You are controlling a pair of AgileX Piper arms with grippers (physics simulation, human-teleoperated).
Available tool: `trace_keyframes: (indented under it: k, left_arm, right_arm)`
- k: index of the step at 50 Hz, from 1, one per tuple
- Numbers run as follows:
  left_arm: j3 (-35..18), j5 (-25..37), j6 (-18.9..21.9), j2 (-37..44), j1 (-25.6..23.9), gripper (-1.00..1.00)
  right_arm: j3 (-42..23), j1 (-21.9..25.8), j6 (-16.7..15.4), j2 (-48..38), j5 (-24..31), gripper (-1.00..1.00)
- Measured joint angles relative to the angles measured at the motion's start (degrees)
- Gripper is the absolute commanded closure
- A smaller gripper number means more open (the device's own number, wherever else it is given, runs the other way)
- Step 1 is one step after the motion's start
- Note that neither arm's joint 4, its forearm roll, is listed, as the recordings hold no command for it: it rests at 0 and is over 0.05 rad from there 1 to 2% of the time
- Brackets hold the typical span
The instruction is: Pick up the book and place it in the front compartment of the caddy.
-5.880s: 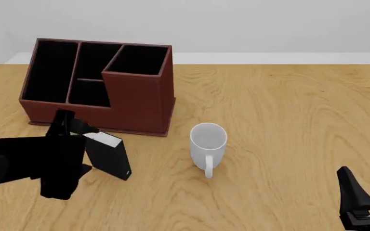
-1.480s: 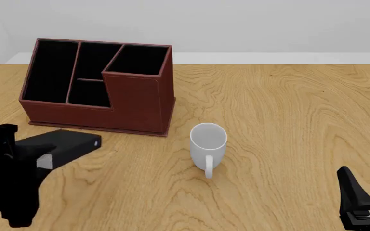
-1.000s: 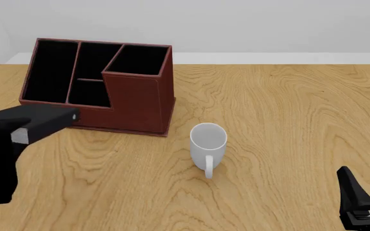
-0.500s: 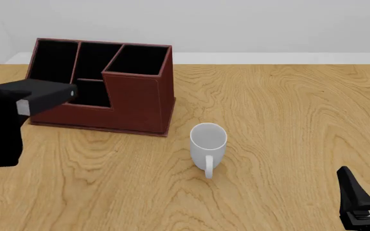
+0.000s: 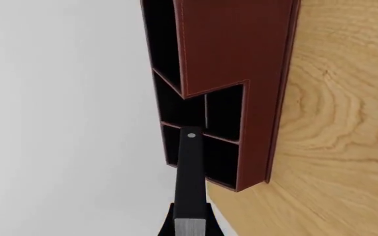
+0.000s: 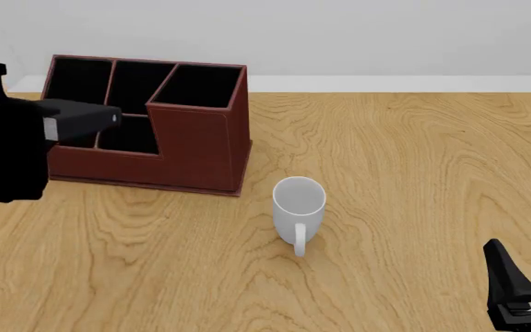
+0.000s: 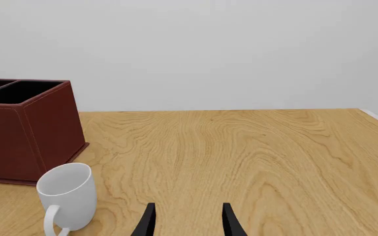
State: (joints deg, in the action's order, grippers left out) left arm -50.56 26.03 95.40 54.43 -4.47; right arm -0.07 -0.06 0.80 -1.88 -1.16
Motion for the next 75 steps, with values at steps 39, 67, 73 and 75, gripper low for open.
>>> trace_keyframes:
  k: [39, 67, 73, 75]
  left_arm:
    - [-9.36, -3.02, -0.49, 13.55, -1.61, 1.00]
    - [-13.54, -7.14, -1.01, 20.81, -2.33, 1.00]
    - [-15.24, -8.93, -1.30, 22.67, -1.95, 1.00]
    - [-15.65, -9.46, -1.35, 23.19, -1.81, 1.00]
  right_arm:
    - [0.00, 0.00, 0.00, 0.00, 0.00, -1.00]
    - [0.00, 0.00, 0.00, 0.00, 0.00, -1.00]
    - [0.00, 0.00, 0.00, 0.00, 0.00, -1.00]
    - [0.00, 0.00, 0.00, 0.00, 0.00, -1.00]
